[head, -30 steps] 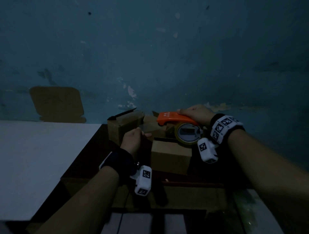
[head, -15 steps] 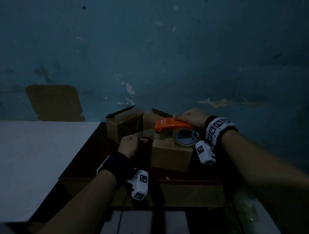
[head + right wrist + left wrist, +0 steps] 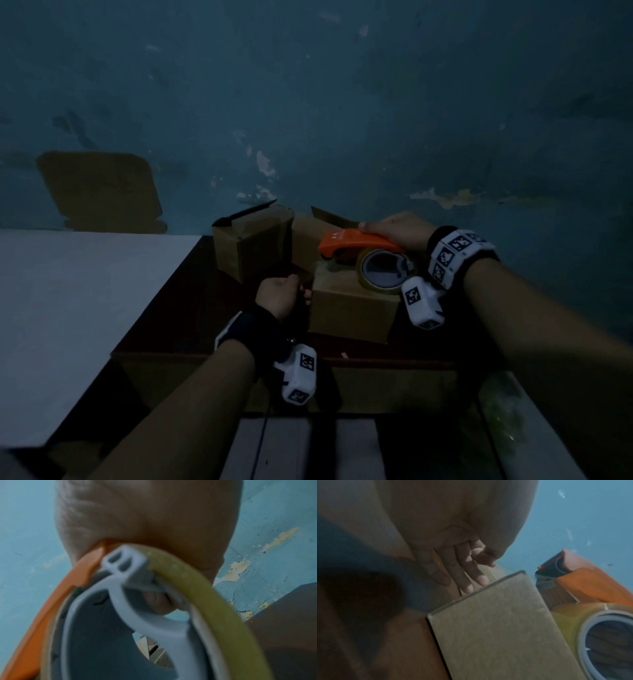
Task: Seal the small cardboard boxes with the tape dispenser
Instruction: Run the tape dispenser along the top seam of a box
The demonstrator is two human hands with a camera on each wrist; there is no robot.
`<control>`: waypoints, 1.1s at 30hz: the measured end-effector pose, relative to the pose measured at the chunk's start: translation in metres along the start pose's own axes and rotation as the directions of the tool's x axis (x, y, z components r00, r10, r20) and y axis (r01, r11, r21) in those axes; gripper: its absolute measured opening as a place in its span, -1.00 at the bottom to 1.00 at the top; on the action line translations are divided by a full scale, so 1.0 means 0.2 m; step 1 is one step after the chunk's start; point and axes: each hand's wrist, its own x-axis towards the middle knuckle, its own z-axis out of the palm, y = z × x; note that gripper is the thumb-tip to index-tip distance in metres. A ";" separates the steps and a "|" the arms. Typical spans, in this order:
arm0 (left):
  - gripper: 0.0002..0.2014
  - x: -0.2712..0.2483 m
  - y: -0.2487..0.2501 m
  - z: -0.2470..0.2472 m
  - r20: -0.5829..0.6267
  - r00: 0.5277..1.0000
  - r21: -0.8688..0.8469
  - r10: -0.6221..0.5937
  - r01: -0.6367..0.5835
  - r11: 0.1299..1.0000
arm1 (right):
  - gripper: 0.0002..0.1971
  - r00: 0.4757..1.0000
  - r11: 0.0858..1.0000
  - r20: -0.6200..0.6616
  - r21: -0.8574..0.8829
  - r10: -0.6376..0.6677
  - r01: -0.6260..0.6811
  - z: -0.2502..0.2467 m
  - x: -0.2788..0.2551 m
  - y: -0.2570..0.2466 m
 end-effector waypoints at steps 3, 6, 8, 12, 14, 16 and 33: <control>-0.56 0.01 -0.02 0.01 -0.009 1.000 0.058 0.023 -0.022 0.998 | -0.53 1.000 1.000 -0.005 0.004 0.004 -0.004 0.00 0.01 0.01; -0.58 0.04 -0.06 0.00 -0.011 0.999 0.173 0.047 -0.044 0.984 | -0.50 1.000 1.000 -0.005 -0.006 0.004 -0.005 0.01 0.02 0.00; -0.57 0.07 -0.09 -0.01 0.013 0.999 0.258 0.048 -0.050 0.965 | -0.49 1.000 1.000 -0.002 -0.011 0.004 -0.004 0.02 0.02 0.00; -0.50 0.12 -0.13 0.02 0.010 0.999 0.316 0.035 -0.036 0.948 | -0.51 1.000 1.000 -0.001 -0.009 -0.004 0.004 0.02 0.01 -0.01; -0.54 0.13 -0.12 0.03 0.012 1.000 0.365 0.003 -0.007 0.931 | -0.51 1.000 1.000 -0.003 -0.009 -0.009 0.009 0.03 0.02 -0.01; -0.60 0.14 -0.10 0.03 0.023 0.999 0.390 -0.040 0.028 0.920 | -0.50 1.000 1.000 -0.013 -0.013 -0.018 0.018 0.04 0.02 -0.01; -0.61 0.13 -0.03 0.14 0.113 0.993 0.010 0.028 -0.029 1.000 | -0.47 0.999 0.999 -0.034 0.034 -0.035 0.036 0.05 0.03 0.01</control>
